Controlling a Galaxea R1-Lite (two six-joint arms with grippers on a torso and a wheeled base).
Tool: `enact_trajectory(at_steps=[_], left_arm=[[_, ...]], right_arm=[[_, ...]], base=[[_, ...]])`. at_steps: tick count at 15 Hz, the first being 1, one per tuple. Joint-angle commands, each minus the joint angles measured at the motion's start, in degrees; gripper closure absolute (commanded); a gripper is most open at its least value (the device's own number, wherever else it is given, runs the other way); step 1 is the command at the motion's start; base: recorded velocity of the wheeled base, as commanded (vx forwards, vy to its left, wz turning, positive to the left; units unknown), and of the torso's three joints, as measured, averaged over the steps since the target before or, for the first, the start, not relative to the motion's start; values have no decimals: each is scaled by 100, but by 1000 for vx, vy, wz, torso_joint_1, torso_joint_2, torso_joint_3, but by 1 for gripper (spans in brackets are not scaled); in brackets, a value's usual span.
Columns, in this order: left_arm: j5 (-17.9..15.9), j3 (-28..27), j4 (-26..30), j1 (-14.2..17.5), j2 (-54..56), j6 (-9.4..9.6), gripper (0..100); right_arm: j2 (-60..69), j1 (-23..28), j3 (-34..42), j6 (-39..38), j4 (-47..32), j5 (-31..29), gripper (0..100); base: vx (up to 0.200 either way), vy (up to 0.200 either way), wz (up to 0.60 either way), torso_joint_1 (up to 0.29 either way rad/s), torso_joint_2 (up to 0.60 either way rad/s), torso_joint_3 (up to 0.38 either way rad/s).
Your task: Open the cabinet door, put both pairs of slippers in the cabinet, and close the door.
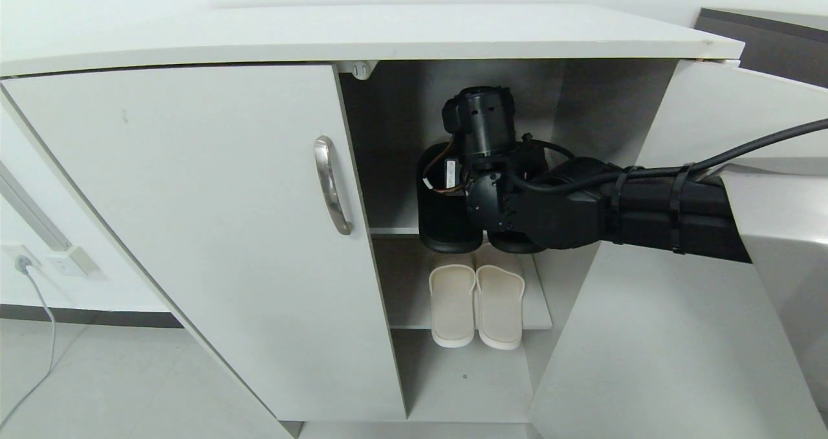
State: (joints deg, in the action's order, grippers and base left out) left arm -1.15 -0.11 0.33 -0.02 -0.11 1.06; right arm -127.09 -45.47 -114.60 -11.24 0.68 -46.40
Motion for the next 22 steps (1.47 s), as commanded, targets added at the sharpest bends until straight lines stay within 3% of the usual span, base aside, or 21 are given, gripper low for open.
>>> enact_trajectory(at_steps=[1,5,6,11,18,22], left_arm=[[0,2,-7,2,2,-1,100],[0,2,2,2,2,-1,100],[0,2,2,2,2,-1,100],[0,2,-7,2,2,-1,100],[0,2,2,2,2,-1,100],[0,2,2,2,2,-1,100]], right_arm=[[-18,-6,1,-1,2,-1,100],[-18,-6,1,-1,-7,8,100],[-18,-6,1,-1,-16,-1,0],[378,-225,377,-10,11,-18,0],[1010,-366,1748,-98,494,-27,0],[1881,-762,3005,-405,1171,43,0]], base=[[0,0,0,0,0,0],[0,0,0,0,0,0],[0,0,0,0,0,0],[0,0,0,0,0,0],[0,0,0,0,0,0],[0,0,0,0,0,0]])
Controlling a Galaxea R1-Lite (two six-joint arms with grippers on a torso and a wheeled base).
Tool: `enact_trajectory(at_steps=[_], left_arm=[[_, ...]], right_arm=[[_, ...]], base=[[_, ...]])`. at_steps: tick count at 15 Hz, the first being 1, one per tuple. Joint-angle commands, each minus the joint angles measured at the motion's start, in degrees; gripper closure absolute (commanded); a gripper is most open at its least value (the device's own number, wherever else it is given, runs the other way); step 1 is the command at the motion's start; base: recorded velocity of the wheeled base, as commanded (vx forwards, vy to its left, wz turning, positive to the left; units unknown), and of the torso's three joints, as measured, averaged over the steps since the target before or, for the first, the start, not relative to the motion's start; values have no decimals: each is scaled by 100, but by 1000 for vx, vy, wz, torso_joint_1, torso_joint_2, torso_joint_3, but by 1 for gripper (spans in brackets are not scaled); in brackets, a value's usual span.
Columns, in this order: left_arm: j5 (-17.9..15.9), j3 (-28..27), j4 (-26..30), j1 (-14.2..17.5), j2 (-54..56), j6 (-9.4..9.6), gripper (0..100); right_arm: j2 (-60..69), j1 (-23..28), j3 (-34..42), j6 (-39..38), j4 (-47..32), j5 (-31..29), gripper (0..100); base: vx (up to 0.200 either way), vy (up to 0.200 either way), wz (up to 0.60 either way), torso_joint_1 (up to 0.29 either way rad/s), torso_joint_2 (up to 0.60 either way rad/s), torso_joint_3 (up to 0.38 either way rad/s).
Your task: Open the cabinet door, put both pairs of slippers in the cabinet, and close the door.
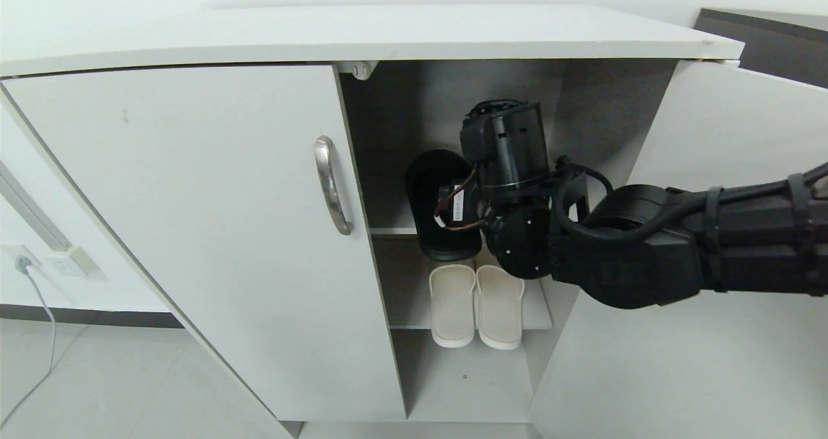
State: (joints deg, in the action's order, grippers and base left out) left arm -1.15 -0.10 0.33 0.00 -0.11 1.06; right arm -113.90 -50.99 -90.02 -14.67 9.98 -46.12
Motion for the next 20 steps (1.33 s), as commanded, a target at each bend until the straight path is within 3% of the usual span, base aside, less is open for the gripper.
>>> enact_trajectory(at_steps=[1,6,7,11,20], left_arm=[[0,1,2,0,2,-1,100],[0,1,2,-9,2,-1,100],[0,1,2,0,2,-1,100],[0,1,2,-9,2,-1,100],[0,1,-7,0,2,-9,100]], right_arm=[[772,-332,916,-10,575,24,0],[1590,-693,2691,201,1849,560,0],[1669,-693,2893,236,2060,569,100],[1739,-701,3359,456,2262,780,100],[1704,-860,3429,544,2262,780,100]], base=[[0,0,0,0,0,0],[0,0,0,0,0,0],[0,0,0,0,0,0],[0,0,0,0,0,0],[0,0,0,0,0,0]])
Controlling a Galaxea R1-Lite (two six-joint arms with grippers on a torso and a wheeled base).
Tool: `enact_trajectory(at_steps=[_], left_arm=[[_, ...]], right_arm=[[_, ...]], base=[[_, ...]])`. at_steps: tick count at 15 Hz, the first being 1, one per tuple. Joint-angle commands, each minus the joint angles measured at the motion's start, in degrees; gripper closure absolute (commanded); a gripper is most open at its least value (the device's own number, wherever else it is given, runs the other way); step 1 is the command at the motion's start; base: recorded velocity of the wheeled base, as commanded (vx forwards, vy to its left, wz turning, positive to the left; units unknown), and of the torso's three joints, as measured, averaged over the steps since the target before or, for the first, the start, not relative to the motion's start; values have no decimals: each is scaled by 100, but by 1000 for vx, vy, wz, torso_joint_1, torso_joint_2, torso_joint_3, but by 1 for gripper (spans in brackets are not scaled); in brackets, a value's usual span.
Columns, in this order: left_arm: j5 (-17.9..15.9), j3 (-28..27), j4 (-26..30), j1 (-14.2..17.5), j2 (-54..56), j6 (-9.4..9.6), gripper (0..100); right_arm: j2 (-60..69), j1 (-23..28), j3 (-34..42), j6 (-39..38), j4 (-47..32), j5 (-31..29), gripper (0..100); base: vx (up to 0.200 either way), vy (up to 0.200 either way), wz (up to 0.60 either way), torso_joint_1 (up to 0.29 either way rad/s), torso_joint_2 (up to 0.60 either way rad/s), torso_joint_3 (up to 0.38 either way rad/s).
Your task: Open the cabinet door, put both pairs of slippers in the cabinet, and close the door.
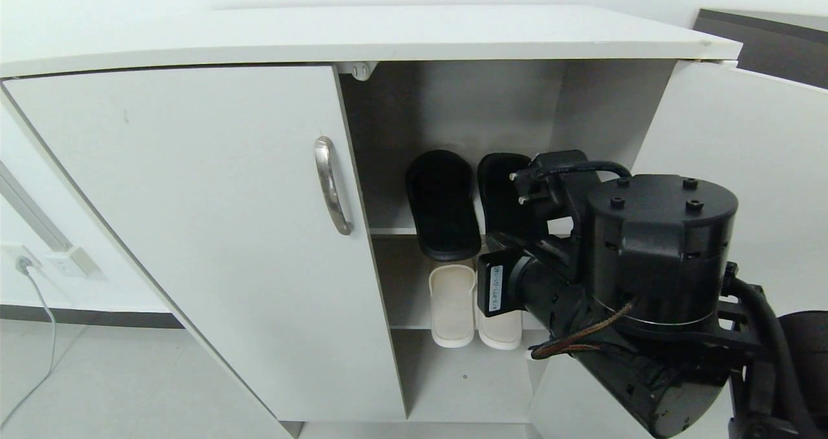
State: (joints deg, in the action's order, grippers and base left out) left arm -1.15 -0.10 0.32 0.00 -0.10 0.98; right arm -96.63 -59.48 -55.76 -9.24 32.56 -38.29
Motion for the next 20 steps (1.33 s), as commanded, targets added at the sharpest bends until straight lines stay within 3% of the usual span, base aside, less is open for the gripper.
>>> enact_trajectory(at_steps=[1,7,20], left_arm=[[0,1,3,0,1,-1,100],[0,1,3,0,1,-1,100],[0,1,3,0,1,8,100]], right_arm=[[-31,-11,4,1,-4,-3,100],[-40,-11,39,10,-4,-12,100],[-110,-11,127,10,5,-29,100]], base=[[0,0,0,0,0,0],[0,0,0,0,0,0],[-200,0,0,2,3,4]])
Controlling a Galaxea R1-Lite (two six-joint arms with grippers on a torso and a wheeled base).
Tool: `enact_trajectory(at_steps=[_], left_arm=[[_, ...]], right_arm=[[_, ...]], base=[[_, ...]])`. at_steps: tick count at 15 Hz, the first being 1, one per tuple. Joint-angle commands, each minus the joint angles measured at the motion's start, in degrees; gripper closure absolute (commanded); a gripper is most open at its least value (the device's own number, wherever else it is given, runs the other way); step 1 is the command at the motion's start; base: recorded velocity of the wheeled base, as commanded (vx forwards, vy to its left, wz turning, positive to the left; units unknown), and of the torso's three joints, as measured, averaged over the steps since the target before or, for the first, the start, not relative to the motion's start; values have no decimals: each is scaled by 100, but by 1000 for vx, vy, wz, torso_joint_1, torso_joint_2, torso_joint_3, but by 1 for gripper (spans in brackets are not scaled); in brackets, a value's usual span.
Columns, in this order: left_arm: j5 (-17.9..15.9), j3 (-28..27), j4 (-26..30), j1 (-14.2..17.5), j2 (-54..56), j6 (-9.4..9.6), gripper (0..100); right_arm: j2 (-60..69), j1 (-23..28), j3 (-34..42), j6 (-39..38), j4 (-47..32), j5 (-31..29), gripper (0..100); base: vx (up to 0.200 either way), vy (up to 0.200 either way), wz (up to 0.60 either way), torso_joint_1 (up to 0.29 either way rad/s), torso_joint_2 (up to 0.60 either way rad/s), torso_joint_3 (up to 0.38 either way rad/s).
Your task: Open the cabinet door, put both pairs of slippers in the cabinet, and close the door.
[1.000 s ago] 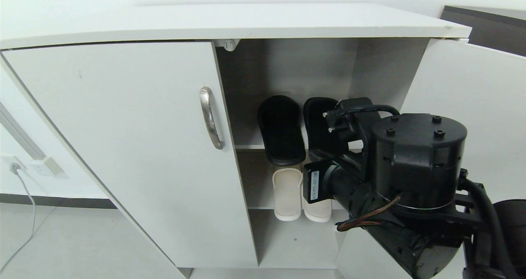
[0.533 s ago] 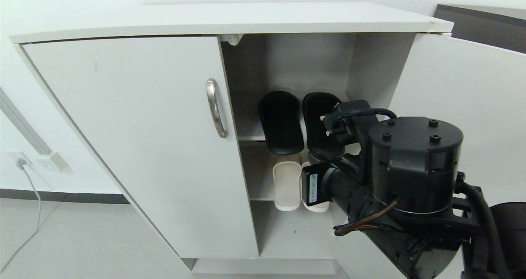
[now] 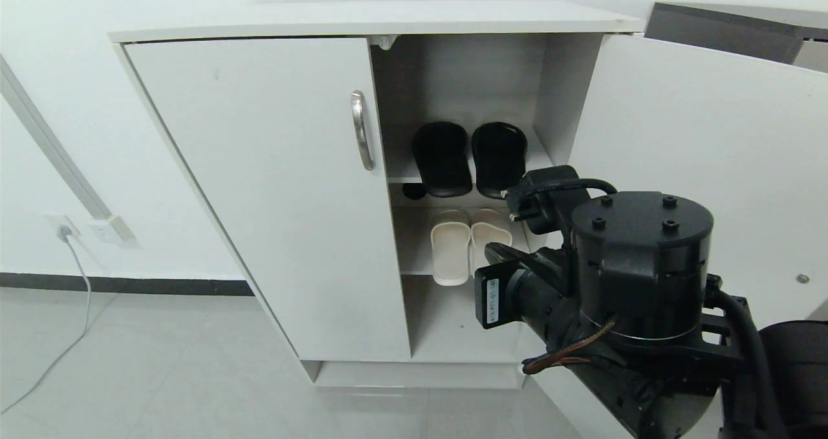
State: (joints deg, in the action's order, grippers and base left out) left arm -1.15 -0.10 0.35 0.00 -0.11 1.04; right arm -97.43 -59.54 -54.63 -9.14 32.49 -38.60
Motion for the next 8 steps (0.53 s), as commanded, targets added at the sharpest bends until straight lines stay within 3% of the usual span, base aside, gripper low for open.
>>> enact_trajectory(at_steps=[1,5,8], left_arm=[[0,1,0,0,2,2,100],[0,1,-9,-9,2,2,100],[0,1,-9,0,2,2,100]], right_arm=[[-31,-5,13,0,12,1,100],[-31,12,128,18,12,10,100],[-75,92,180,35,12,36,100]], base=[[-200,0,0,-2,-2,7],[-200,0,0,4,6,4],[0,0,0,0,0,0]])
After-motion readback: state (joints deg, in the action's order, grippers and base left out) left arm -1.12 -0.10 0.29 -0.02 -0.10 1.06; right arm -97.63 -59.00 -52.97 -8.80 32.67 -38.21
